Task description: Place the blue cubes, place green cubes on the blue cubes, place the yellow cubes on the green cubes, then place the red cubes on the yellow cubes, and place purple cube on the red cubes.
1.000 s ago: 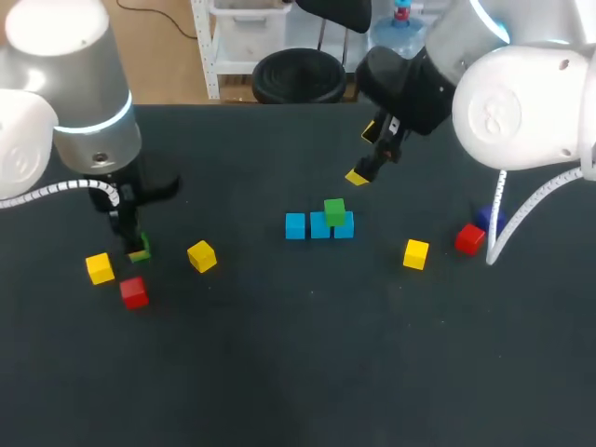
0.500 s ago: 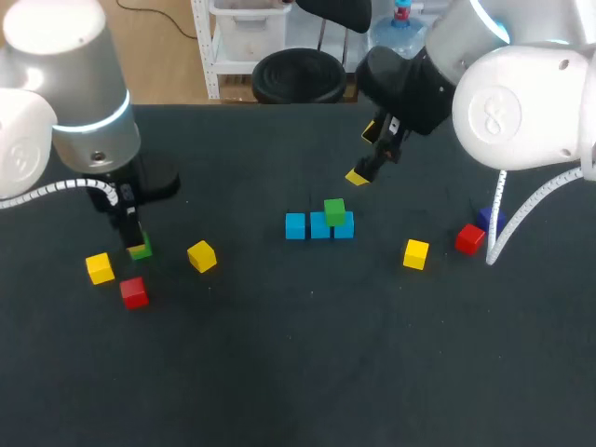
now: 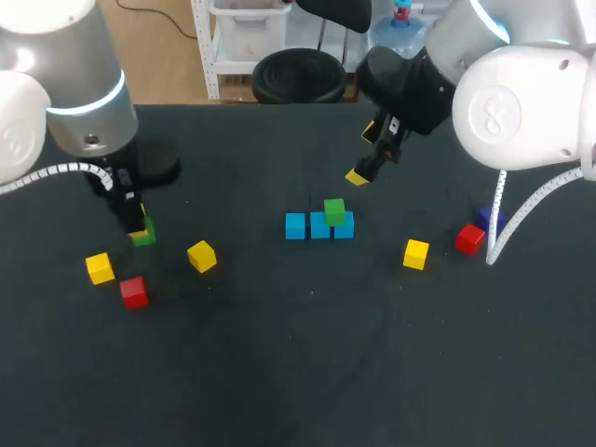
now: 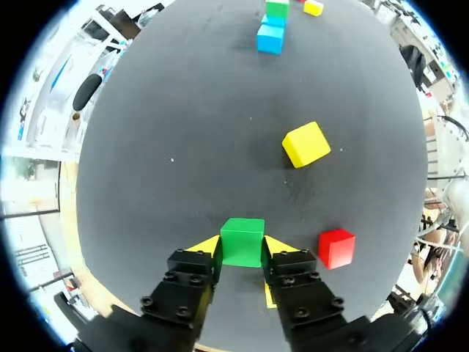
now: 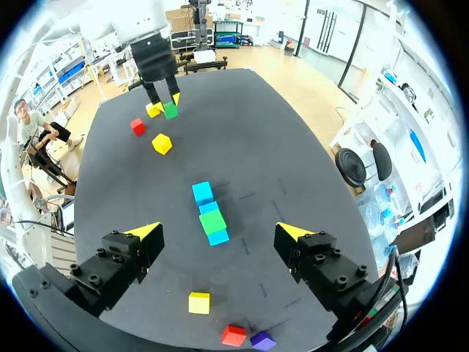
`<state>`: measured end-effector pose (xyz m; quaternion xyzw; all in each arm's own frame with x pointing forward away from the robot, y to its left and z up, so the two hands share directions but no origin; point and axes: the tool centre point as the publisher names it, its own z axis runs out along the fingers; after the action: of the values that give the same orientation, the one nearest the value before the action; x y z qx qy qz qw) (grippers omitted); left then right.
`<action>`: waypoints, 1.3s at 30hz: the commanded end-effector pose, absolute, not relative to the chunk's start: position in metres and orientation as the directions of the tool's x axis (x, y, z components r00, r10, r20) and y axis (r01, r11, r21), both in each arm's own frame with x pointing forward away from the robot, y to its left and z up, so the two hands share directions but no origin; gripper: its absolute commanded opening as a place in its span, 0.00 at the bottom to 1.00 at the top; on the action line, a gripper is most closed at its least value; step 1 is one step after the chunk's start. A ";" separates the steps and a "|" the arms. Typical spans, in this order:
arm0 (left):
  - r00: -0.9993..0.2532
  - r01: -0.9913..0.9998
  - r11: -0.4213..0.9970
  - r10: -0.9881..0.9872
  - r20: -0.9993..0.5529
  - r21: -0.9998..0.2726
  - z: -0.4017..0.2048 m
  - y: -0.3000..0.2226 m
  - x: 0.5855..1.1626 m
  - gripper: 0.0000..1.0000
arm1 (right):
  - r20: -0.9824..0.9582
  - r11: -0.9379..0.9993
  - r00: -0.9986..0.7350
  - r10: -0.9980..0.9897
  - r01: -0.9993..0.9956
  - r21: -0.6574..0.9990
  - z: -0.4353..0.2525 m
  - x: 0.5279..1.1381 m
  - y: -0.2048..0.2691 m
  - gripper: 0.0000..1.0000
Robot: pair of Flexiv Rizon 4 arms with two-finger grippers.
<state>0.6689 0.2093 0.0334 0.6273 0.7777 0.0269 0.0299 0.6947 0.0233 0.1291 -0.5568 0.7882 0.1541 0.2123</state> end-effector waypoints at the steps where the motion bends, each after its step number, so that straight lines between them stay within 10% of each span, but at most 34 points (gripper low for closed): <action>1: -0.188 0.979 0.187 0.982 0.002 0.082 0.048 0.205 0.670 0.00 | -0.507 0.336 -0.291 -0.811 -0.942 0.003 0.130 0.693 0.023 1.00; 39: -0.097 0.985 0.109 0.991 -0.098 0.135 0.084 0.104 0.699 0.00 | -0.507 0.336 -0.291 -0.811 -0.942 0.003 0.130 0.693 0.023 1.00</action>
<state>0.6984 0.1069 0.0822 0.6650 0.7421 0.0170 0.0831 0.6947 0.0233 0.1291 -0.5567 0.7882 0.1541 0.2123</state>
